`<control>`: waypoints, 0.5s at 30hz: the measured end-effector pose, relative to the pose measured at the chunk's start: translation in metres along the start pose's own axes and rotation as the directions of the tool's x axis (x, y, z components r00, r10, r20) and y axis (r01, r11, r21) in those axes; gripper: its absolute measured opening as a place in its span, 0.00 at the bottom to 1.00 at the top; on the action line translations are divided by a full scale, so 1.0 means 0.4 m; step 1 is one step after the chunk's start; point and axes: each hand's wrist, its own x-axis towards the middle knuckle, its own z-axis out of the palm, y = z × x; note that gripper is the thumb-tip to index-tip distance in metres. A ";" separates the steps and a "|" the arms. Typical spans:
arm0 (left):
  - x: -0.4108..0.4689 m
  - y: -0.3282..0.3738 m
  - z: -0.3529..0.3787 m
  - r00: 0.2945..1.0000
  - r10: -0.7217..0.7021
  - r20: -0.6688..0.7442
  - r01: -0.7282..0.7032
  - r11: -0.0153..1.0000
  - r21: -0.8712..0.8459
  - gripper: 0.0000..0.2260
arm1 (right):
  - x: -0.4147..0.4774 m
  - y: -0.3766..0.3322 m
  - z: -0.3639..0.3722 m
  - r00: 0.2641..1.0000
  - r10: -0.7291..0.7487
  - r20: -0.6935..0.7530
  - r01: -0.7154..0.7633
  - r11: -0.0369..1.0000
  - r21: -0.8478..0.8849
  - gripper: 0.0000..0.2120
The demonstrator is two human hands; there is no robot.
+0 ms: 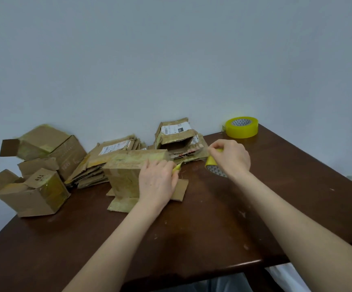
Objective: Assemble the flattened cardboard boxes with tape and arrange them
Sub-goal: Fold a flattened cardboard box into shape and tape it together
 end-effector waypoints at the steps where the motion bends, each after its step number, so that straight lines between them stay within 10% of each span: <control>1: -0.005 0.019 0.003 0.996 0.065 -0.055 -0.064 0.998 0.021 0.08 | 0.003 0.010 -0.010 0.999 0.024 -0.021 -0.023 0.998 0.061 0.10; 10: -0.046 0.174 0.118 0.977 0.141 0.159 -0.129 0.988 -0.083 0.10 | 0.026 0.075 -0.083 0.977 0.153 -0.147 -0.123 0.972 0.198 0.07; 15: 0.082 0.228 0.036 0.955 0.087 -0.283 -0.180 0.930 -0.321 0.11 | 0.030 0.105 -0.089 0.973 0.125 -0.194 -0.111 0.990 0.082 0.08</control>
